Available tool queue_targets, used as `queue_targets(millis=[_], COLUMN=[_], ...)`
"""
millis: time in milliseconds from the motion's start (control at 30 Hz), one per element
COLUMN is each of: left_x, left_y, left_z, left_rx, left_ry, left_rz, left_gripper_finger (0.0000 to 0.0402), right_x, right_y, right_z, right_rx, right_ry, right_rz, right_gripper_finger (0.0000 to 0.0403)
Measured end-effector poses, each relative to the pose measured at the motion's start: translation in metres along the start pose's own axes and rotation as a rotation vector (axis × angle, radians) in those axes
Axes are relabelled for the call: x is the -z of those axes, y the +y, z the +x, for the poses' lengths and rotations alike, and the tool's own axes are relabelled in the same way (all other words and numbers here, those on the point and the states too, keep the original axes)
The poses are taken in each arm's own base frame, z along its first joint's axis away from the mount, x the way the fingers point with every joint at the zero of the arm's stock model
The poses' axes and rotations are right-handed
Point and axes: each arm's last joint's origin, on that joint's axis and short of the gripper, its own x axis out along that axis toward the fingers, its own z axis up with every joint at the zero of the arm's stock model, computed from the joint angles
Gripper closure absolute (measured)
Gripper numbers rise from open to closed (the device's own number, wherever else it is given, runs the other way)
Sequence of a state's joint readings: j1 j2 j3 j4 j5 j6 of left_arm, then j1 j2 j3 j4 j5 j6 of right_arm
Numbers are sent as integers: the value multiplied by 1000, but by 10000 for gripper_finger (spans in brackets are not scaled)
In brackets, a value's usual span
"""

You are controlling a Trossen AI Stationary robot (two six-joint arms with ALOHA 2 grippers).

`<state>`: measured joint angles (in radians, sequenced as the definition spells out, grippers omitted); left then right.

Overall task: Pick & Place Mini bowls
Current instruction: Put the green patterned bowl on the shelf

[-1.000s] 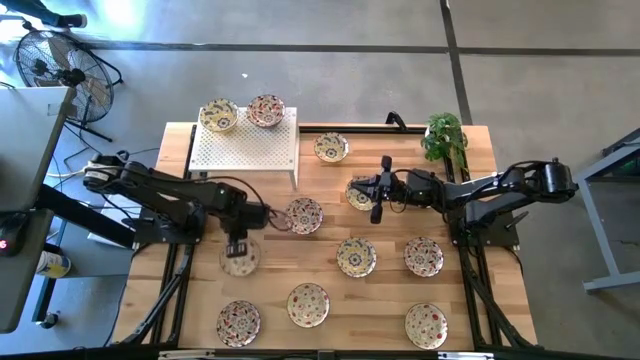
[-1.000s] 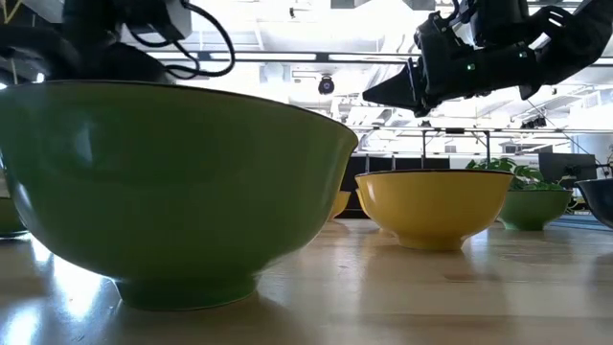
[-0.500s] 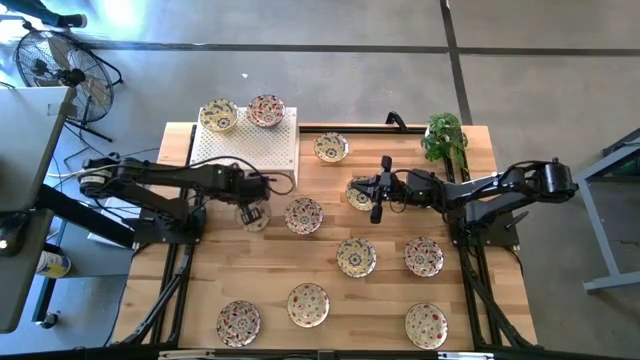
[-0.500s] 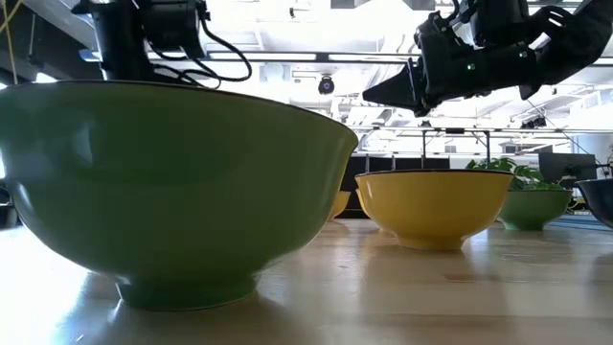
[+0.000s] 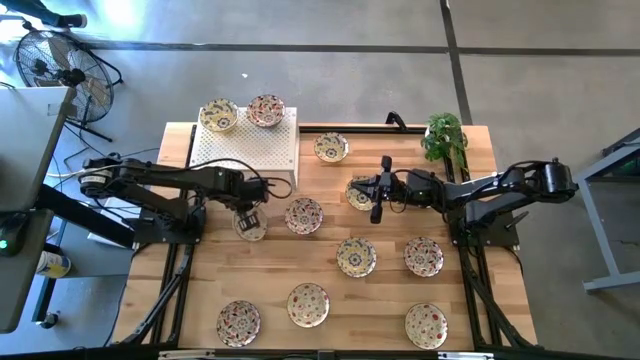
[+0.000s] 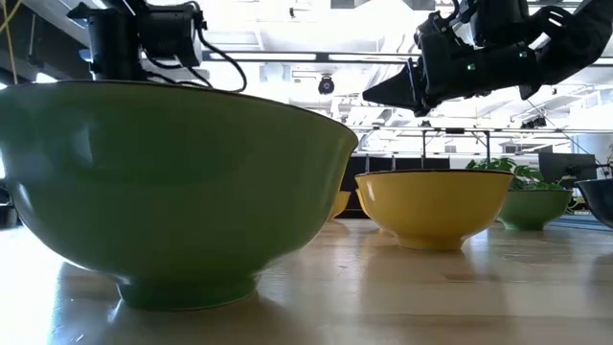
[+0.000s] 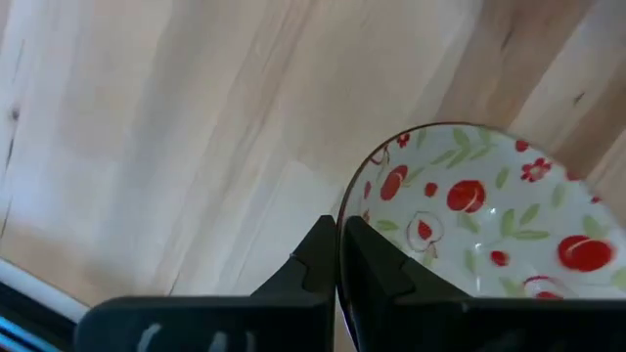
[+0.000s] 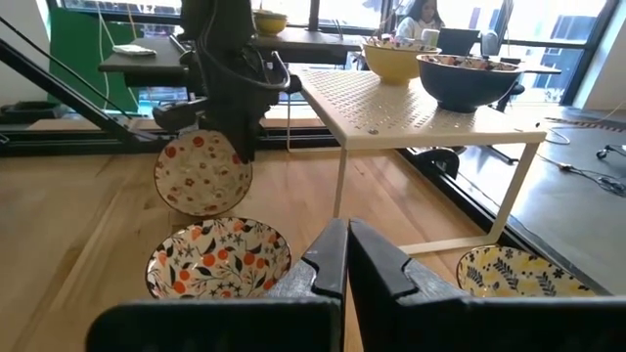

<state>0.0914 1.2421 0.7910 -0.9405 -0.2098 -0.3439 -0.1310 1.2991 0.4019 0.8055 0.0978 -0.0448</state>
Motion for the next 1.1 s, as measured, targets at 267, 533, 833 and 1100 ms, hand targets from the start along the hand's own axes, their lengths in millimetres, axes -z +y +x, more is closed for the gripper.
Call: queue_targets(millis=[267, 533, 833, 1100], left_x=[8, 25, 25, 26], left_y=[8, 10, 10, 9], left_z=[-19, 1, 0, -1], left_rx=[51, 79, 82, 130], left_ry=[-204, -304, -318, -287], left_rz=[-45, -78, -89, -55], left_gripper_finger=[399, 399, 396, 327], right_x=[0, 0, 0, -1], right_y=[0, 0, 0, 0], right_z=[0, 0, 0, 0], right_rx=[0, -1, 0, 0], right_ry=[0, 3, -5, -7], right_rz=[2, 2, 2, 3], right_gripper_finger=[401, 401, 402, 402])
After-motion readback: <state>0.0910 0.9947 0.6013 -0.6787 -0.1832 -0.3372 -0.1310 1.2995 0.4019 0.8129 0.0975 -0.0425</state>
